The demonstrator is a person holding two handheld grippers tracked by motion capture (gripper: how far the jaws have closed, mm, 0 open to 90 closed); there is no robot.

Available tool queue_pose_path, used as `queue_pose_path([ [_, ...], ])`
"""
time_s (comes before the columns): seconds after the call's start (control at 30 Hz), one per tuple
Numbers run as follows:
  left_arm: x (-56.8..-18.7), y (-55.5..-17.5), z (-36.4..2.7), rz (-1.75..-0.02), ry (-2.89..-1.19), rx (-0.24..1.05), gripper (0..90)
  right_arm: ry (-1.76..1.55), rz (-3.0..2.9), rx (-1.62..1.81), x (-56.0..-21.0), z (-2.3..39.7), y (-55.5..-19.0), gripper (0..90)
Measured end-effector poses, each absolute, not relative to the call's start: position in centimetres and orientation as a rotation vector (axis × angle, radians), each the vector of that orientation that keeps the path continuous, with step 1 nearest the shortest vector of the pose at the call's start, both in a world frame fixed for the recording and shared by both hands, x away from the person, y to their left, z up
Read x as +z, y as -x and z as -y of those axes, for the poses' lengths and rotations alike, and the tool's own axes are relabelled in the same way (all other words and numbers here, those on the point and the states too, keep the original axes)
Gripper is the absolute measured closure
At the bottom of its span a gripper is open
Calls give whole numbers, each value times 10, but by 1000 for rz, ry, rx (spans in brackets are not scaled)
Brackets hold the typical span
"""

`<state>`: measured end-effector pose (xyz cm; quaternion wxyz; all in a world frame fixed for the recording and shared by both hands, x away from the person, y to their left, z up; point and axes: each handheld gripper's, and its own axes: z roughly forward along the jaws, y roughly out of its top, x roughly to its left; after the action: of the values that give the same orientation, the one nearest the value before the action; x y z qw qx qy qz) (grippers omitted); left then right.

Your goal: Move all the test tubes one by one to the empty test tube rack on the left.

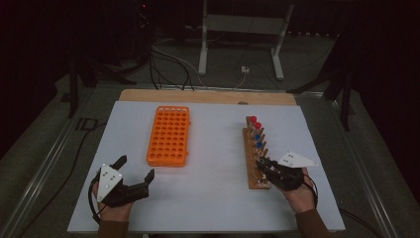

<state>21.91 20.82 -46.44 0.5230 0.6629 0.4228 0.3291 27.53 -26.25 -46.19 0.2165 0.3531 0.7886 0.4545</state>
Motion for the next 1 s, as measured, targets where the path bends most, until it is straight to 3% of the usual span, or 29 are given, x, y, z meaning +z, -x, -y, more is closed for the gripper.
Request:
queue_pose_path([
  [0.57,-453,-224,-212,-1068,-1556,720,32,-982,-2184,1277,-443,263,-271,765],
  [0.83,-443,-233,-189,-893,-1663,595,33,-996,-2185,1285,-424,266,-269,766],
  [1.0,-431,-239,-175,-872,-1678,559,38,-994,-2186,1311,-413,269,-269,767],
])
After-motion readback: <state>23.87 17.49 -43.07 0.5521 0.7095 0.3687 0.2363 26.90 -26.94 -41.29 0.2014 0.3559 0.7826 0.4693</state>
